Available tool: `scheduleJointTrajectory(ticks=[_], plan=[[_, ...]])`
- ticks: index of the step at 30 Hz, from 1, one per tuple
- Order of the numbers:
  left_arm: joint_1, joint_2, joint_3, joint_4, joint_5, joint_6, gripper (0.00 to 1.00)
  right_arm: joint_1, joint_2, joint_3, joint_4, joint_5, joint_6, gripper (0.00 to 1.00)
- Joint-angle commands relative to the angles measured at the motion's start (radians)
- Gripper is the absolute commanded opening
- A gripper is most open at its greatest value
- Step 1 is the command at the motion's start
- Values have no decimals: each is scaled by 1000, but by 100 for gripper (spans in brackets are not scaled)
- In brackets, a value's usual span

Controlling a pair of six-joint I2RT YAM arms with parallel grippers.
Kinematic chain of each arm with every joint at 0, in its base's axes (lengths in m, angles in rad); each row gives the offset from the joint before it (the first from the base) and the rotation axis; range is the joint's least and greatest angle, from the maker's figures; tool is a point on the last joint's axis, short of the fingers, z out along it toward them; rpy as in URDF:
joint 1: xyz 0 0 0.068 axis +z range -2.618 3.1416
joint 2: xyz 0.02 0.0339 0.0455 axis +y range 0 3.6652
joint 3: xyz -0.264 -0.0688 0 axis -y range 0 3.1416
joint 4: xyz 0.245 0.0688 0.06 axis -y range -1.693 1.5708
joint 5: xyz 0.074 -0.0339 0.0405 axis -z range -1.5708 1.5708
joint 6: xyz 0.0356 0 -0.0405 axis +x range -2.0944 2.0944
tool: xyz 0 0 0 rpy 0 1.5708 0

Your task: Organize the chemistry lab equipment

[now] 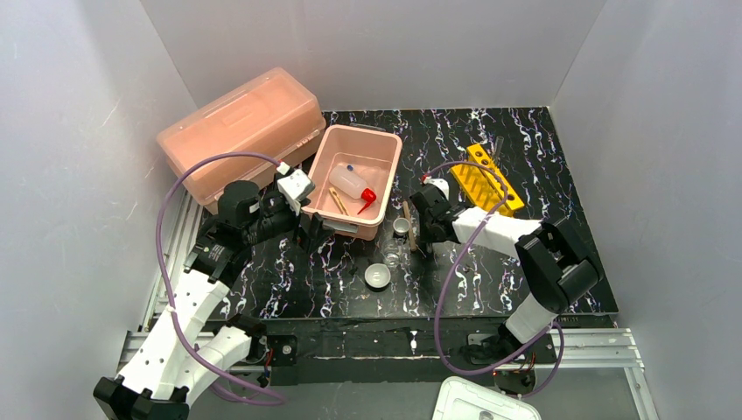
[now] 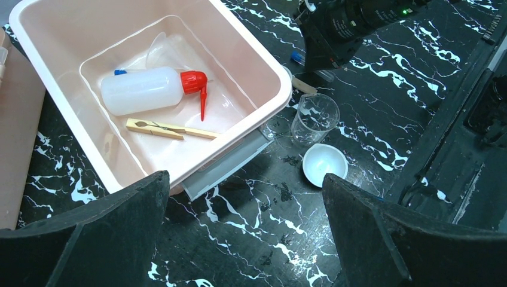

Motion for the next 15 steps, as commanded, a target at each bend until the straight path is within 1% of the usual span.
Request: scheduleJointTrajectory(ticks=[1, 5, 8, 11, 15], plan=[[4, -20, 11, -8, 7, 9, 99, 7, -68, 74, -66, 31, -31, 1], [4, -16, 6, 5, 13, 2, 99, 2, -138, 197, -126, 28, -90, 1], [3, -14, 4, 9, 14, 3, 99, 0, -154, 318, -159, 2, -137, 1], [4, -15, 4, 10, 14, -3, 99, -3, -118, 490, -209, -59, -178, 1], [4, -17, -2, 13, 20, -7, 99, -2, -12, 700, -256, -151, -202, 1]])
